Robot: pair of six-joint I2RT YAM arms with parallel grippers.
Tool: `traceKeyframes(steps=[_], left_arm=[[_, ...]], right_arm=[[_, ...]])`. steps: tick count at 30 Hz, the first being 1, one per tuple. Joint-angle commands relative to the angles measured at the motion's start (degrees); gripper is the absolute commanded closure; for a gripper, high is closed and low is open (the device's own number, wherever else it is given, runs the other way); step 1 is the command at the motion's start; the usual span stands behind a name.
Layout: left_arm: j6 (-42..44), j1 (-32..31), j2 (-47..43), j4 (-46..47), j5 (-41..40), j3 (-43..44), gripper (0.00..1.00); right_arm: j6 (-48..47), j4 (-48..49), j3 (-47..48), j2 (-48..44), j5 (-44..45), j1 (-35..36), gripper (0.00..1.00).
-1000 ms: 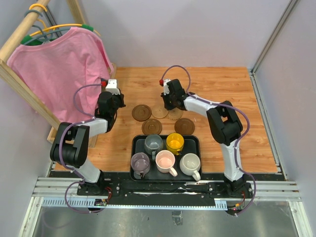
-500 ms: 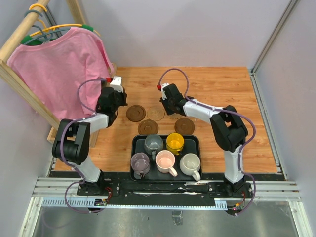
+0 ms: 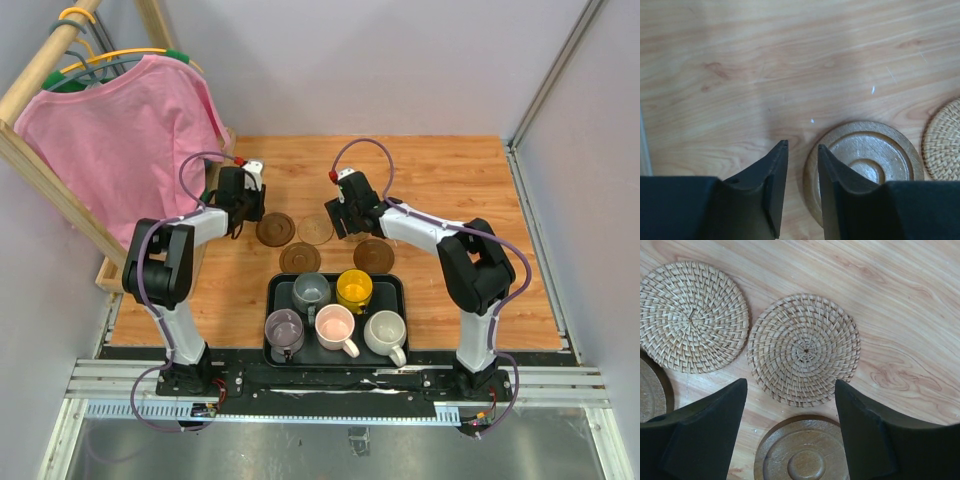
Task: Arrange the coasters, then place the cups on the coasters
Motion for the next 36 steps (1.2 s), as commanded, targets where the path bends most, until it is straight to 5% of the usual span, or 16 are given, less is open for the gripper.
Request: traceKeyframes(steps=[1,5,9,21,36], left_arm=[[-2.42,-1.36,-1.89,-4.34,2.21,-1.17,0.64],[-6.05,-2.07,-6.58,-2.09,0.81,-4.31,0.54],[-7.71,-3.94,-9.67,-1.64,-1.38,-6.31,0.39],[-10.85,-8.43,-9.78,-2.05,-5.35,-8.26,0.54],[-13.94,-8.52,-2.04,-4.80,-5.89,-3.50,0.55]], right_arm=[[1.18,-0.78,0.21,0.58,-0.68,-0.63,0.24],[1.63,-0.66,1.90,1.81,-3.55,-0.63,0.05],[2.93,-0.77,4.00,3.05,-4.86,-0.60,0.01],[7.10,-2.36,7.85,7.93,-3.74,-0.63,0.01],[9.62,-7.02,14.12,14.84,-1.69,-0.59,0.03]])
